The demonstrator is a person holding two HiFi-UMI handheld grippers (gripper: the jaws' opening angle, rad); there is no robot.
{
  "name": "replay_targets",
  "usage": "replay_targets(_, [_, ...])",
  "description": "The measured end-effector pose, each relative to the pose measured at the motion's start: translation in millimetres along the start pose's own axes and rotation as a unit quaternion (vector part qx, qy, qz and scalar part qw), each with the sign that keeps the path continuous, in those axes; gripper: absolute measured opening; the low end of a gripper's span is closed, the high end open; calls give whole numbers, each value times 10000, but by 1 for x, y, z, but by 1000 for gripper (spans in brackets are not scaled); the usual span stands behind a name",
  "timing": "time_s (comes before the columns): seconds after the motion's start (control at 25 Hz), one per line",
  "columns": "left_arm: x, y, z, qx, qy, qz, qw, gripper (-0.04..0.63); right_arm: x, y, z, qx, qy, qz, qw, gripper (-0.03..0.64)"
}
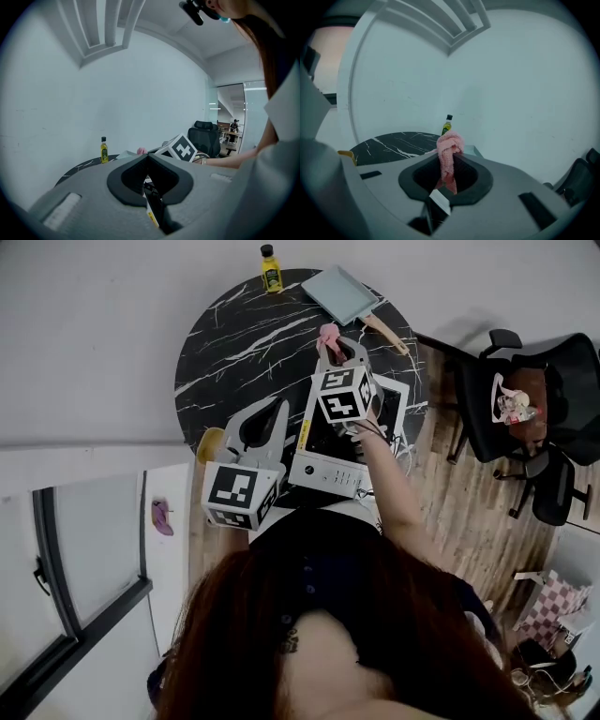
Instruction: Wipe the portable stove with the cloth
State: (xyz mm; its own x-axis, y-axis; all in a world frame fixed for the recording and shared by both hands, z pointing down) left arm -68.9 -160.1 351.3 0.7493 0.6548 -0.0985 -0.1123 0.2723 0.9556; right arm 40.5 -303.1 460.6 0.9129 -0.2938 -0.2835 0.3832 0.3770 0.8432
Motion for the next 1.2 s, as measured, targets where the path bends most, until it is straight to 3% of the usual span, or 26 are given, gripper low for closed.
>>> replay_targets(0.48, [30,-11,-20,311,418,257,9983,12,14,-18,-80,512,430,525,9964,64])
replay_targets(1.2, [67,0,-65,493,1165,413,9911,12,1,-9,-188,805,1057,1153,9844,66])
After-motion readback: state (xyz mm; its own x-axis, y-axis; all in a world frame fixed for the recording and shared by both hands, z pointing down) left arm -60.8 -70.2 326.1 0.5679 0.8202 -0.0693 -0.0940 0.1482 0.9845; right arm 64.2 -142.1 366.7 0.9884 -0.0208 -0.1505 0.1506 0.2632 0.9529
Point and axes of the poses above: the fingertips, and each gripper's own axes: z forward along the fingers, x to its right, y out of its underside, the point moved 2 cm from there along -z, backward along the fingers, and after that the axes turned 4 degrees about y, right-handed, at the moved point
